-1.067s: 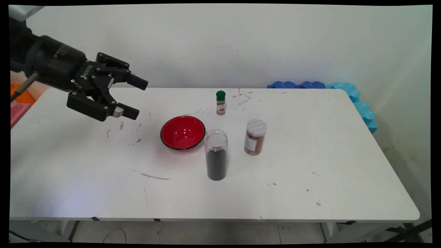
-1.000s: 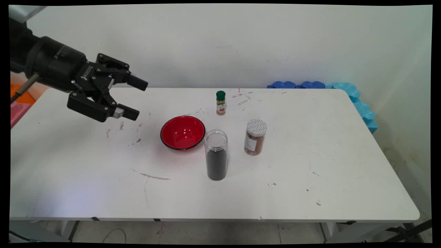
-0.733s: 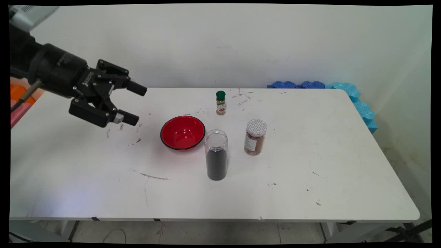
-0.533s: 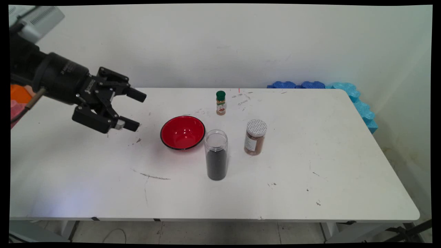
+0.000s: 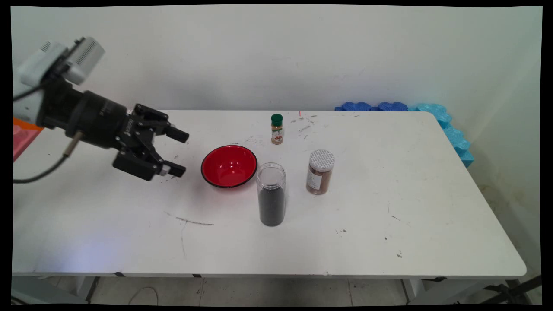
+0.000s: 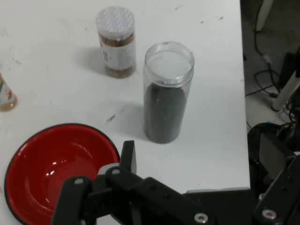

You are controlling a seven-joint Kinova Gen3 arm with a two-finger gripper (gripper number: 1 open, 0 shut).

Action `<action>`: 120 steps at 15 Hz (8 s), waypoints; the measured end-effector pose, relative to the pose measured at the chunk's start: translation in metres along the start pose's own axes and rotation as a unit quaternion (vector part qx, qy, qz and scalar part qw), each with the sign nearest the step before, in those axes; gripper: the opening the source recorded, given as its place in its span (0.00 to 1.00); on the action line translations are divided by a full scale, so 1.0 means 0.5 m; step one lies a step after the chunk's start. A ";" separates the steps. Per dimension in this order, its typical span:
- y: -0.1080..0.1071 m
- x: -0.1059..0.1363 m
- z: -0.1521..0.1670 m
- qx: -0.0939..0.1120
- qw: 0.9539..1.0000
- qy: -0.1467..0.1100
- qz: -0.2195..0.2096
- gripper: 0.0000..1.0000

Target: Pick up the black seasoning powder from the table, then pour the black seasoning powder in the red bowl

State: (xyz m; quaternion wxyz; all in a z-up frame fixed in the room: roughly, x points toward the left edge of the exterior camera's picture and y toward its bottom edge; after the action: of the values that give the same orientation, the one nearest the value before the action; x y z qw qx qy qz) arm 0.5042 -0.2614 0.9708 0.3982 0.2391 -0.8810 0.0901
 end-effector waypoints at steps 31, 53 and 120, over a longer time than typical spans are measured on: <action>-0.030 0.032 0.393 0.018 0.999 -0.027 -0.036 1.00; -0.021 0.040 0.379 -0.010 1.000 -0.024 -0.013 1.00; -0.081 0.082 0.036 -0.076 0.994 -0.018 -0.078 0.00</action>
State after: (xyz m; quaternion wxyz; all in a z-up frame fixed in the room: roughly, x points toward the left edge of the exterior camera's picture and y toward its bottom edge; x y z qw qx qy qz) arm 0.4890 -0.3174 0.9879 0.4050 0.2781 -0.8709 -0.0130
